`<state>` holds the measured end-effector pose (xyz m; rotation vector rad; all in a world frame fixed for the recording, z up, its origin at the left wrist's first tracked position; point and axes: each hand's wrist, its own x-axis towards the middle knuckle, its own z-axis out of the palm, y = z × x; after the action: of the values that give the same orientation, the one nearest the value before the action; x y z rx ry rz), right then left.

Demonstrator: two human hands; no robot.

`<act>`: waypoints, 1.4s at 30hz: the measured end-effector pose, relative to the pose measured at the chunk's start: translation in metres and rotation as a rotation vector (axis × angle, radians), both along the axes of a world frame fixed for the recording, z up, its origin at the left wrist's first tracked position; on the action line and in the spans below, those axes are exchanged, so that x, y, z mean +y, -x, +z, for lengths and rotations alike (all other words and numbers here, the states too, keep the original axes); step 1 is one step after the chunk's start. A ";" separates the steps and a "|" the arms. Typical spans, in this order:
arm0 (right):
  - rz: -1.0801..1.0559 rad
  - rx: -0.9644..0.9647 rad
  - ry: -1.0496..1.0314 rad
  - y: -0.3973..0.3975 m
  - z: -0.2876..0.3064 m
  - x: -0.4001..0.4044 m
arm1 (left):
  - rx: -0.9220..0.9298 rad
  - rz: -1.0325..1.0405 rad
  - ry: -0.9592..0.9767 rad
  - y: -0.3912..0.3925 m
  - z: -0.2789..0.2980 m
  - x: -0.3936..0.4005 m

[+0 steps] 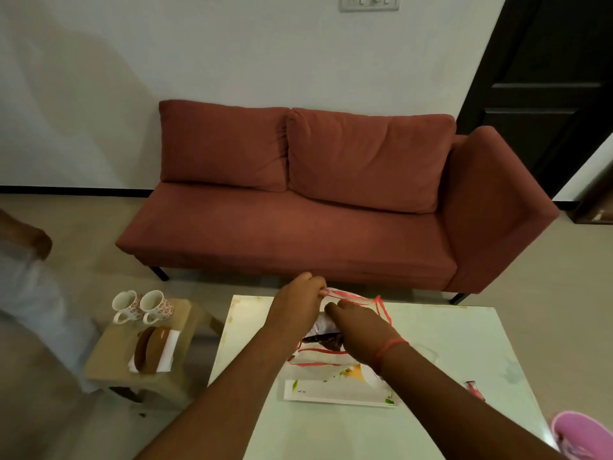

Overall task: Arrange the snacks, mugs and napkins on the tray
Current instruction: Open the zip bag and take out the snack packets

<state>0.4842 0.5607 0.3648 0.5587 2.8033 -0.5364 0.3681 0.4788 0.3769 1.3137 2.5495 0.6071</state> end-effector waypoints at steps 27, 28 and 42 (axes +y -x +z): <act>-0.752 1.136 1.348 -0.022 0.016 0.041 | -0.469 0.322 -0.167 0.013 -0.023 -0.007; -0.781 1.138 1.390 -0.022 0.015 0.042 | -0.462 0.339 -0.176 0.013 -0.024 -0.007; -1.053 1.069 1.467 -0.032 -0.058 0.058 | -0.441 0.459 -0.079 0.009 -0.075 -0.012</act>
<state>0.5164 0.6191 0.3072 1.4544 1.3491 -3.2551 0.3596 0.4668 0.3021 0.5174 2.4592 0.9642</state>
